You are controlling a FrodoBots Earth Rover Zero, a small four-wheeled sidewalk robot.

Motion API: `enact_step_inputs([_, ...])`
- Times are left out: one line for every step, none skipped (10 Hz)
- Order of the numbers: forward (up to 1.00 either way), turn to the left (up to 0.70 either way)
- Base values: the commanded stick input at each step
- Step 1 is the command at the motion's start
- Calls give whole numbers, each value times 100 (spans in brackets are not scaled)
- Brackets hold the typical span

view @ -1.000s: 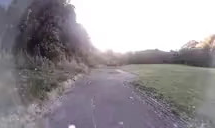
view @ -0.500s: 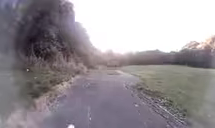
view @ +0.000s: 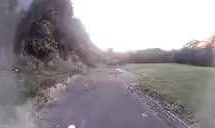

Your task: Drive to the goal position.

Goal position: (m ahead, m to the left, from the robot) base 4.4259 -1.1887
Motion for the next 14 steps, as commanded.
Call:
enact_step_inputs([70, 0])
enact_step_inputs([70, 0])
enact_step_inputs([70, 0])
enact_step_inputs([70, 0])
enact_step_inputs([70, -4])
enact_step_inputs([70, -12])
enact_step_inputs([70, -14])
enact_step_inputs([70, -14])
enact_step_inputs([70, -14])
enact_step_inputs([70, -14])
enact_step_inputs([70, -14])
enact_step_inputs([70, -14])
enact_step_inputs([70, -14])
enact_step_inputs([70, -14])
